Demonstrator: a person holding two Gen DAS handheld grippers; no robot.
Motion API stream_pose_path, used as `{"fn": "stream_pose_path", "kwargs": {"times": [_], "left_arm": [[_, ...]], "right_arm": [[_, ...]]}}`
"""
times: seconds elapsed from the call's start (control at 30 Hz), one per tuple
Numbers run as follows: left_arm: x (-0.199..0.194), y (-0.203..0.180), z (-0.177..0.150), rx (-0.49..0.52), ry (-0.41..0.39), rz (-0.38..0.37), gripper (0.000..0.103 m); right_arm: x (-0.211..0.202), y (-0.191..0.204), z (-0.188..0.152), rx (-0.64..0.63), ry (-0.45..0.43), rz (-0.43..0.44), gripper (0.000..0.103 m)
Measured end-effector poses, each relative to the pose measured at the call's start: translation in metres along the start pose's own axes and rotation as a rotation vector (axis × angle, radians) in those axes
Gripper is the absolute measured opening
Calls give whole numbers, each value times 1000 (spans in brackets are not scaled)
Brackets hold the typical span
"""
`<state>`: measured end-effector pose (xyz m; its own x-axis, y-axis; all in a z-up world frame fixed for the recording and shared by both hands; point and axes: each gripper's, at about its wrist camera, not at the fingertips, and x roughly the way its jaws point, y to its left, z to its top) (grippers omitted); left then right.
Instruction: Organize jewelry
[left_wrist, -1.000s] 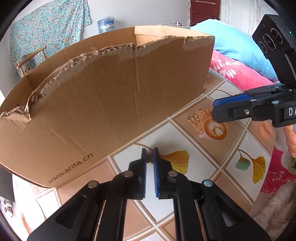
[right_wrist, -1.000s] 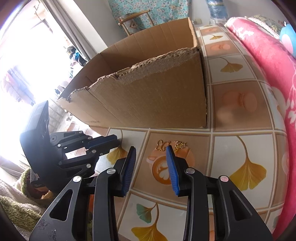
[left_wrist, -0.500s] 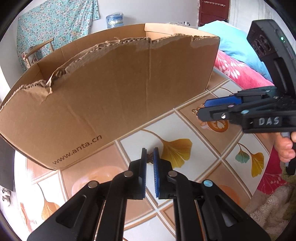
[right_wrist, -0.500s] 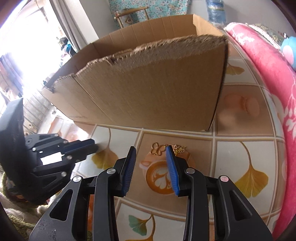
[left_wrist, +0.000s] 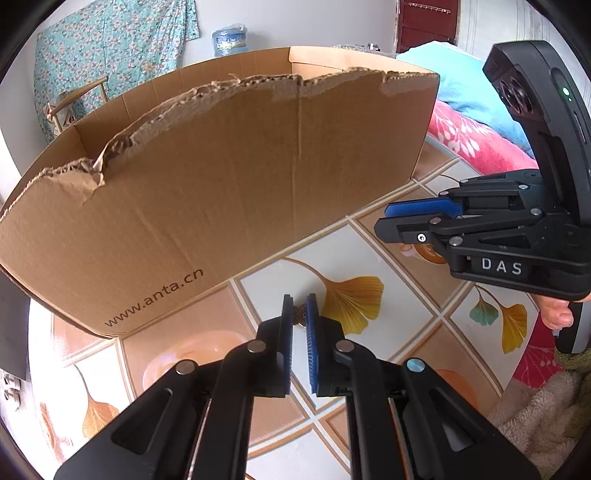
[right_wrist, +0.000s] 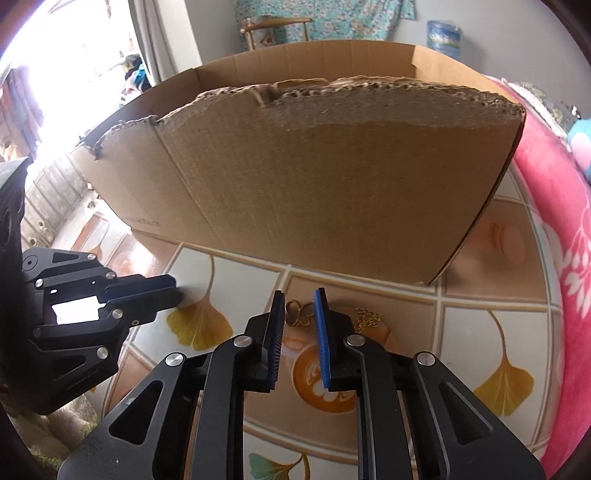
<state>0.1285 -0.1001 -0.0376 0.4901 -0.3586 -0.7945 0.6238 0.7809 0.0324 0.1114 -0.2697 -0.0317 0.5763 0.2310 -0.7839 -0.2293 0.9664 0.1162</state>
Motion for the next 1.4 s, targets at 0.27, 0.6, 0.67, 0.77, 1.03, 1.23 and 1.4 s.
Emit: {"fn": "stream_pose_path", "kwargs": {"times": [0.27, 0.6, 0.67, 0.77, 1.03, 1.23, 1.4], "left_arm": [[0, 1, -1, -8, -5, -3, 7], [-1, 4, -3, -9, -10, -8, 7], [-1, 3, -2, -9, -9, -9, 7], [-2, 4, -2, -9, -10, -9, 7], [-2, 3, -2, -9, -12, -7, 7], [-2, 2, -1, -7, -10, -2, 7], [-2, 1, -1, -7, -12, -1, 7]], "right_arm": [[2, 22, -3, -69, -3, -46, 15], [5, 41, -6, -71, -15, -79, 13], [4, 41, -6, -64, -18, -71, 13], [3, 41, -5, -61, -21, -68, 0], [-3, 25, 0, -30, 1, -15, 3], [-7, 29, 2, -60, 6, -42, 25], [1, 29, 2, -64, 28, -62, 25]]}}
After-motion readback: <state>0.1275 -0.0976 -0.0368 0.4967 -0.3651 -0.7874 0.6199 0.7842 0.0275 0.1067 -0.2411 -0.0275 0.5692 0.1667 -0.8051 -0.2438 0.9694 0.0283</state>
